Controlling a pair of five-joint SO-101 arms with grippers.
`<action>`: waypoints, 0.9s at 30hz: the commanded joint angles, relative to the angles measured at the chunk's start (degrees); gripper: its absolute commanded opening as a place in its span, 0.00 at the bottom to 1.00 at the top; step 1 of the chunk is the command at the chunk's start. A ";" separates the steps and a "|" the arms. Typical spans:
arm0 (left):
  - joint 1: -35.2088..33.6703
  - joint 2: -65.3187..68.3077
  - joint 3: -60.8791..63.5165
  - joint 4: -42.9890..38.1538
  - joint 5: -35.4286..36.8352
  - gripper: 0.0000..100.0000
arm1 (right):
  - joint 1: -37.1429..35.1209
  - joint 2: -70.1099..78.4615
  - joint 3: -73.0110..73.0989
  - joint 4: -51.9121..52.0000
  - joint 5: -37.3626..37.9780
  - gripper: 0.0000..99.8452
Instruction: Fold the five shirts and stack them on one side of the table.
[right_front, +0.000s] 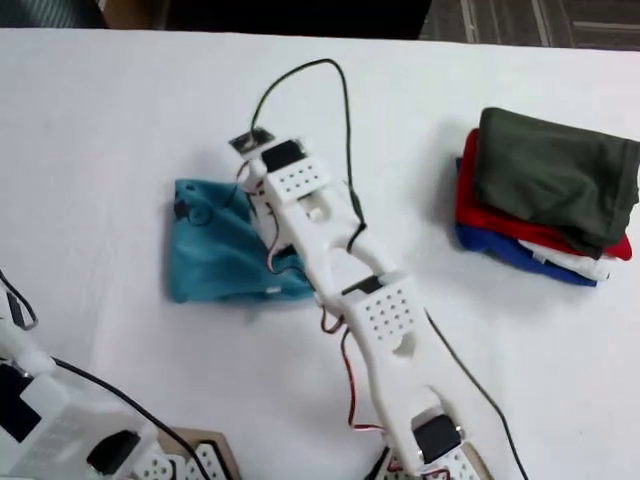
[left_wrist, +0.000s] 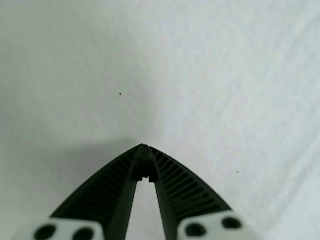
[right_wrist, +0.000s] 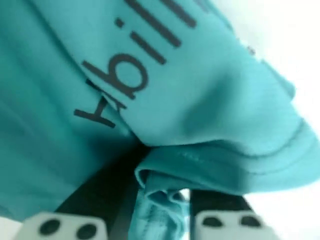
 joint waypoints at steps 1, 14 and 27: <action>0.62 -2.90 -0.66 -0.88 0.26 0.03 | 1.63 1.01 -0.35 0.31 4.40 0.02; 0.70 -2.90 -0.66 -0.88 0.26 0.03 | 9.36 -21.67 -7.91 2.07 13.10 0.02; 0.79 -2.90 -0.66 -0.88 0.26 0.03 | 15.43 -47.96 0.62 2.07 18.99 0.02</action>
